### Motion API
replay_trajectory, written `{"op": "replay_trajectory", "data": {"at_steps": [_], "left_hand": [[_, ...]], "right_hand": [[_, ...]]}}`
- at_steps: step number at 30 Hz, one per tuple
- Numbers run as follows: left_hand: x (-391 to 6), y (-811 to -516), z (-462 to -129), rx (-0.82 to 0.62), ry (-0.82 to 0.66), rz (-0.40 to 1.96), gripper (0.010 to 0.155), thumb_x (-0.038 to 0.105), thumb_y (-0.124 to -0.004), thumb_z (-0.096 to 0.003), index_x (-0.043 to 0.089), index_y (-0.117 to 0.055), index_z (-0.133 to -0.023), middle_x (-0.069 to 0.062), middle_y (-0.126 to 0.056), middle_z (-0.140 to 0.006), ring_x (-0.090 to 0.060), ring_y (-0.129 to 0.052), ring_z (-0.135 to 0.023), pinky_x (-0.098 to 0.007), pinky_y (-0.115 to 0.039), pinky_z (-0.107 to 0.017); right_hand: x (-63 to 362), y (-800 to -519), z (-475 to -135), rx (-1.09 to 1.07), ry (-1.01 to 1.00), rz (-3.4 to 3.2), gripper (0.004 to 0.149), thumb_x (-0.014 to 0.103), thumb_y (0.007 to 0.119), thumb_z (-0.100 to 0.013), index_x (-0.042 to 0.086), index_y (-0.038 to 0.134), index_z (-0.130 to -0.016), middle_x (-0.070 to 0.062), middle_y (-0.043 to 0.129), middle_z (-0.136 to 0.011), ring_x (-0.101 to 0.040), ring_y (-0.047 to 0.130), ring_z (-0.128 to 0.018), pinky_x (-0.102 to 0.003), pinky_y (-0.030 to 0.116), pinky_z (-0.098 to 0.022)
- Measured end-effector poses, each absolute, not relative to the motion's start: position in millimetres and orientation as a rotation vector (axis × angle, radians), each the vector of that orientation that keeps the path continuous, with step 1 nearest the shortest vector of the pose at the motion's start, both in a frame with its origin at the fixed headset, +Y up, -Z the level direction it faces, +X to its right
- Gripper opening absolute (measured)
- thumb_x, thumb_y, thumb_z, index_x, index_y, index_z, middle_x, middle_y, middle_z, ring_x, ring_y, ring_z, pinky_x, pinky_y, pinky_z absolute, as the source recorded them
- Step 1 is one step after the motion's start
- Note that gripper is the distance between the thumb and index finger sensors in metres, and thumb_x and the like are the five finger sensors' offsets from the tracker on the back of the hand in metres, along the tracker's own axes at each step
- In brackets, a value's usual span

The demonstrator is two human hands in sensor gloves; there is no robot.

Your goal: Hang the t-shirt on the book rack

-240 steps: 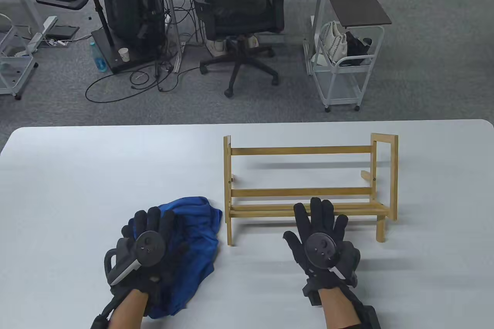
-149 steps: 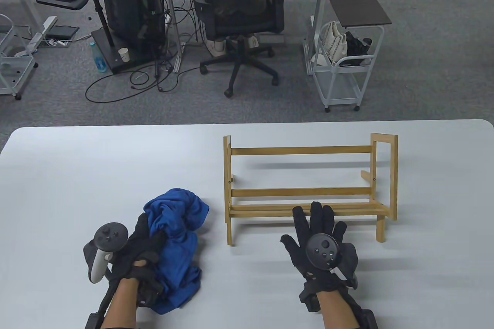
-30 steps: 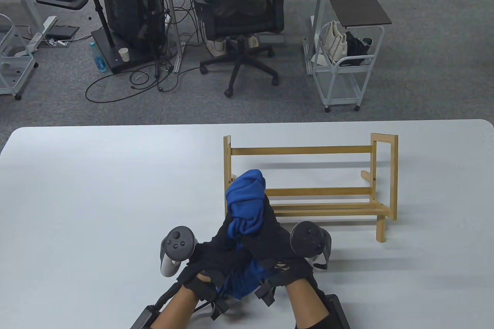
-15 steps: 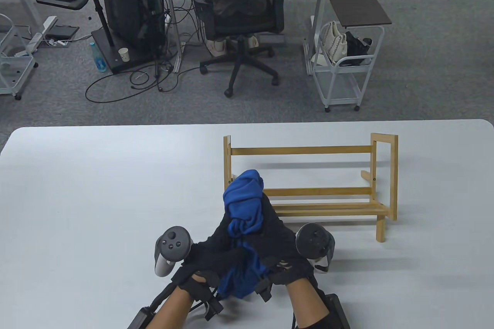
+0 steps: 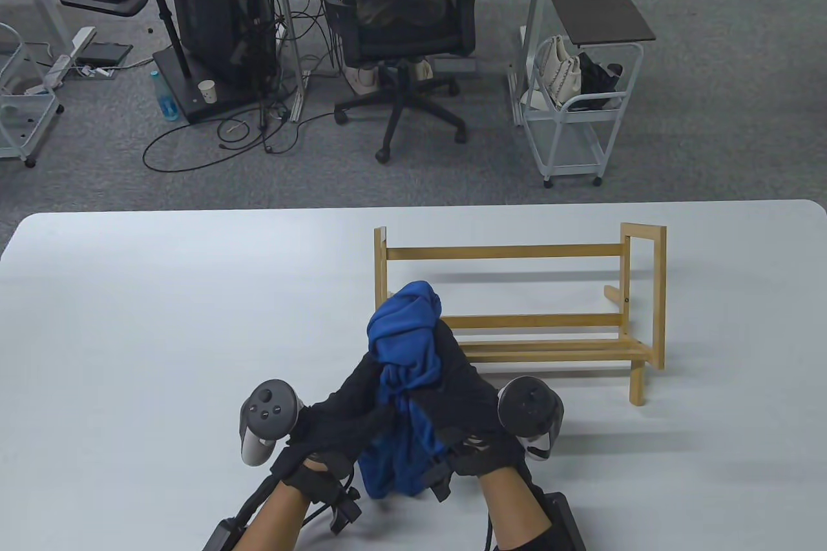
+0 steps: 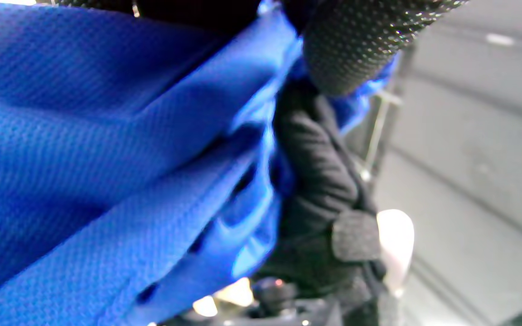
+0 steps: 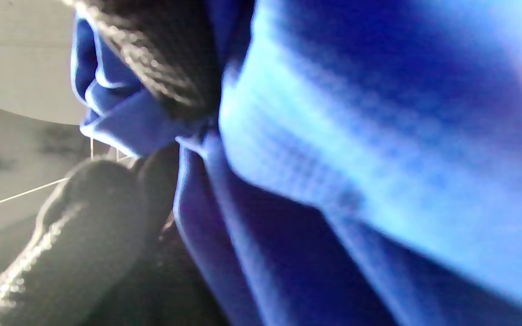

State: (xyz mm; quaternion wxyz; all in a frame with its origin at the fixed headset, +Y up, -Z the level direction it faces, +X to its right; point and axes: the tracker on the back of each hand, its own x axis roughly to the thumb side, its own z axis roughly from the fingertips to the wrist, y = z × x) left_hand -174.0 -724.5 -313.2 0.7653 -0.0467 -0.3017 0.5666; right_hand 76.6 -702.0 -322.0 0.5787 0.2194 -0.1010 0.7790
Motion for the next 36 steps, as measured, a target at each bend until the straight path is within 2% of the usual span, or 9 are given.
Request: {"op": "replay_trajectory", "data": {"at_steps": [6, 18, 25, 36], "left_hand": [[-188, -718, -312, -0.007, -0.608, 1.151, 0.069, 0.048, -0.074, -0.0604, 0.037, -0.035, -0.116, -0.014, -0.056, -0.117, -0.037, -0.078, -0.100, -0.057, -0.072, -0.068], [-212, -721, -316, 0.079, -0.505, 1.112, 0.066, 0.047, -0.073, -0.0607, 0.036, -0.037, -0.115, -0.014, -0.057, -0.116, -0.037, -0.076, -0.101, -0.058, -0.070, -0.069], [-223, -729, -320, 0.111, -0.431, 0.995, 0.065, 0.047, -0.073, -0.0605, 0.036, -0.038, -0.115, -0.014, -0.056, -0.116, -0.039, -0.074, -0.101, -0.059, -0.069, -0.069], [-221, -739, -323, 0.076, -0.384, 0.780, 0.067, 0.051, -0.071, -0.0603, 0.036, -0.036, -0.115, -0.016, -0.048, -0.119, -0.043, -0.062, -0.107, -0.064, -0.060, -0.072]], "right_hand": [[79, -695, -322, 0.499, -0.270, 1.830, 0.080, 0.030, 0.090, -0.052, 0.031, 0.037, -0.111, -0.027, 0.058, -0.104, -0.041, 0.089, -0.067, -0.052, 0.082, -0.051], [86, -670, -325, 0.456, -0.324, 1.870, 0.077, 0.029, 0.090, -0.052, 0.033, 0.039, -0.111, -0.021, 0.059, -0.106, -0.042, 0.088, -0.069, -0.052, 0.081, -0.052], [94, -659, -330, 0.388, -0.332, 1.873, 0.077, 0.029, 0.090, -0.053, 0.032, 0.039, -0.111, -0.022, 0.058, -0.106, -0.042, 0.088, -0.069, -0.052, 0.081, -0.052], [114, -639, -345, 0.263, -0.326, 1.884, 0.077, 0.029, 0.089, -0.053, 0.033, 0.039, -0.111, -0.022, 0.058, -0.106, -0.042, 0.087, -0.069, -0.053, 0.080, -0.053]]}}
